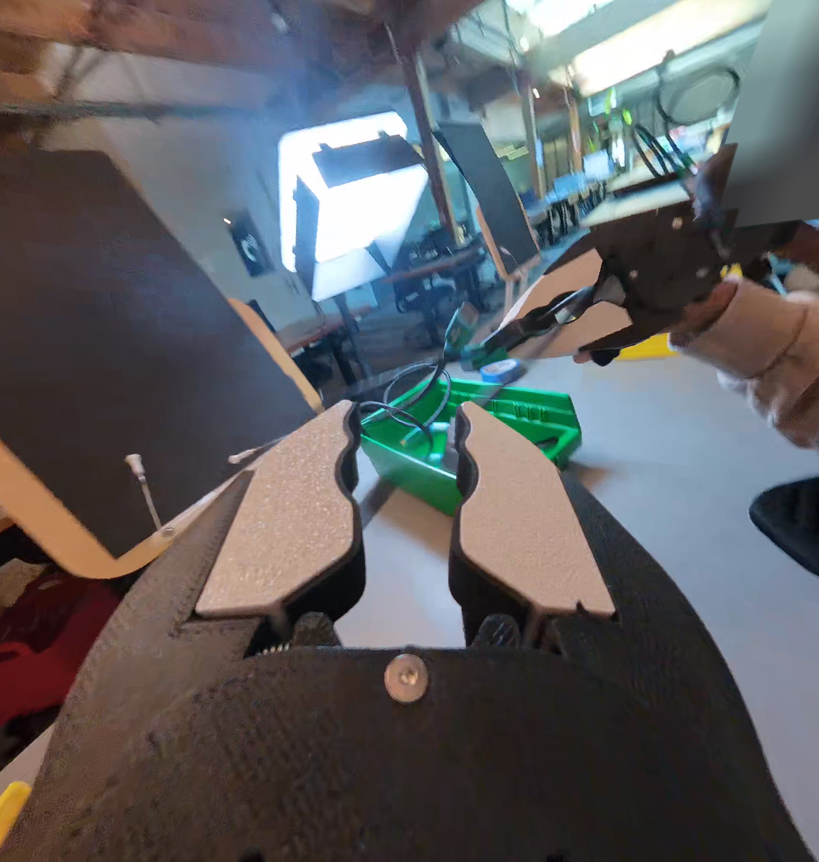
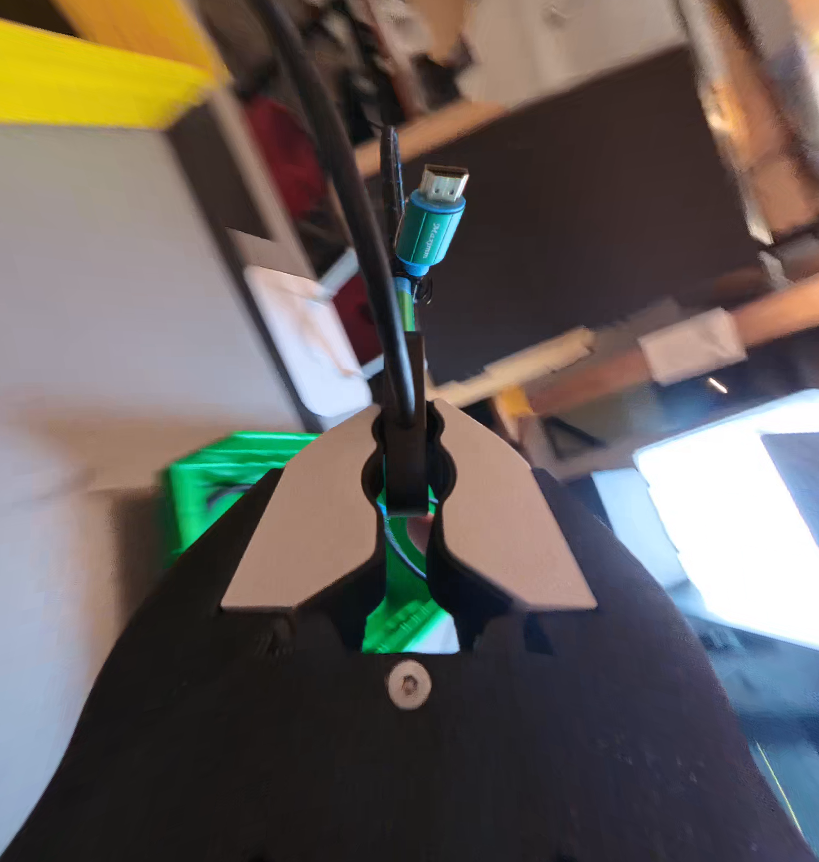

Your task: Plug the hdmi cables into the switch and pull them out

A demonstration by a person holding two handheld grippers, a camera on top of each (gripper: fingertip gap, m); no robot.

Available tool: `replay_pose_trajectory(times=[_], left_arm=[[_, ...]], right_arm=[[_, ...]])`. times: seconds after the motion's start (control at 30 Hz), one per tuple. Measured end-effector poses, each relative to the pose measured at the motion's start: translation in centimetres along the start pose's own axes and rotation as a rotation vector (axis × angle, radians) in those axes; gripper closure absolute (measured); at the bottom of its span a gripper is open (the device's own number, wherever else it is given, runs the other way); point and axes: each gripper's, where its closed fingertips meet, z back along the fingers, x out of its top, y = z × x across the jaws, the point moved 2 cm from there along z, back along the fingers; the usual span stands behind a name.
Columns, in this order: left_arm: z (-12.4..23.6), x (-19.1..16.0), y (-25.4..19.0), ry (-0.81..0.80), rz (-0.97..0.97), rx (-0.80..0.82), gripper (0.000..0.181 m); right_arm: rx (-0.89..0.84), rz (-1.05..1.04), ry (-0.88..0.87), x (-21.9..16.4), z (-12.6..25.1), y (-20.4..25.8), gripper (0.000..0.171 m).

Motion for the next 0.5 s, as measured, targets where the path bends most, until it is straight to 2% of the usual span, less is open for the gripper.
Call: replay_pose_trajectory(times=[0.1, 0.2, 0.27, 0.33, 0.4, 0.5], left_arm=[[2.0, 0.3, 2.5, -0.019, 0.05, 0.057, 0.142], [2.0, -1.3, 3.6, 0.052, 0.054, 0.067, 0.142], [1.6, -3.0, 4.0, 0.137, 0.042, 0.069, 0.14], [1.4, -4.9, 4.4, 0.223, 0.015, 0.077, 0.138], [1.4, -6.6, 4.7, 0.307, 0.0, 0.07, 0.137], [2.2, -8.8, 5.7, 0.423, -0.031, 0.084, 0.136]], right_arm=[[-0.29, -0.025, 0.197, -6.2, -1.2, -5.3, 0.157], [-0.339, -0.028, 0.461, -13.2, -3.8, -4.3, 0.157], [-0.189, -0.041, 0.657, -17.6, -6.0, -0.5, 0.156], [-0.025, -0.028, 0.794, -20.1, -7.2, 3.4, 0.143], [0.058, -0.039, 0.779, -19.9, -7.8, 5.1, 0.139], [0.22, -0.27, 0.652, -17.2, -7.0, 5.8, 0.132]])
